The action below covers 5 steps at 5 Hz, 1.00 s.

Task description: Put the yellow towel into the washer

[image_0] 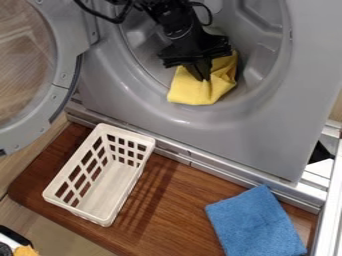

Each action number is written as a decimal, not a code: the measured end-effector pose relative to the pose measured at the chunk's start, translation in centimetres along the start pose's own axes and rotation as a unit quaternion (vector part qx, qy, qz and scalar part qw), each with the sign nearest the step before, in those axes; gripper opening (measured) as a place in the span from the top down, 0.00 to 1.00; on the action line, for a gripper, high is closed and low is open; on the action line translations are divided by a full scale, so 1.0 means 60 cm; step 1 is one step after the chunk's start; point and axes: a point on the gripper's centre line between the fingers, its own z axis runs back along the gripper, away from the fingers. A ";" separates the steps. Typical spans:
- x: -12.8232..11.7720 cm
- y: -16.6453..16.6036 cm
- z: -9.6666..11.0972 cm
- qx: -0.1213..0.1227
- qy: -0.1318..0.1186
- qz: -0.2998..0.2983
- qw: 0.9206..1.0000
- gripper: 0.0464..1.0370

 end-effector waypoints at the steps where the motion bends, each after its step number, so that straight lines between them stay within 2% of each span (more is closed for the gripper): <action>1: -0.005 -0.002 0.001 0.002 0.014 -0.015 1.000 0.85; 2: -0.019 0.003 -0.003 0.004 0.026 -0.007 1.000 0.60; 3: -0.021 -0.001 0.002 0.000 0.030 -0.003 1.000 0.29; 4: -0.019 -0.008 0.020 -0.010 0.020 -0.009 1.000 0.05; 5: -0.013 0.001 0.044 -0.005 0.012 -0.012 1.000 0.04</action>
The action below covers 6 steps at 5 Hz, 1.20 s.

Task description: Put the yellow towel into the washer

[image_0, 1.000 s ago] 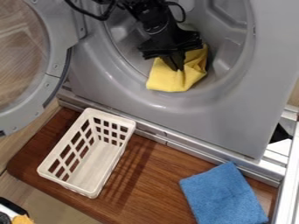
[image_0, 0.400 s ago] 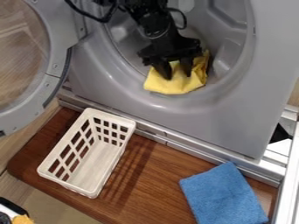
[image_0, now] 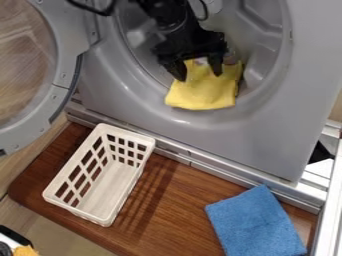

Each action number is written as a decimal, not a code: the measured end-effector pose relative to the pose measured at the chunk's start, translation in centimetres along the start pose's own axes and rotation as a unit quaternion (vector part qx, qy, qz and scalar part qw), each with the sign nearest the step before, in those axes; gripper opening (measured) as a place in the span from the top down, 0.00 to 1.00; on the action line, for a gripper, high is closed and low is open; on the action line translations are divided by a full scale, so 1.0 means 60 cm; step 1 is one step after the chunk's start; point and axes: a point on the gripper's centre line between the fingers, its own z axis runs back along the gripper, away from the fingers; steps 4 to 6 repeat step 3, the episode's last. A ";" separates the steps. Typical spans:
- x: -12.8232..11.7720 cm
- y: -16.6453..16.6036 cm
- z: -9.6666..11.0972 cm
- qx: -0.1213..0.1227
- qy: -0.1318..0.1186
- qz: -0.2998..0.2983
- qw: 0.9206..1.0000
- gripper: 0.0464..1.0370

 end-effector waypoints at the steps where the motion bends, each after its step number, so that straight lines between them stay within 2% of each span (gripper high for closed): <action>1: -0.017 0.003 0.033 0.019 0.032 -0.022 0.999 0.04; 2: -0.058 0.023 0.050 0.043 0.071 -0.022 0.996 0.04; 3: -0.100 0.053 0.064 0.062 0.097 -0.009 0.993 0.04; 6: -0.100 0.053 0.064 0.062 0.097 -0.009 0.993 0.04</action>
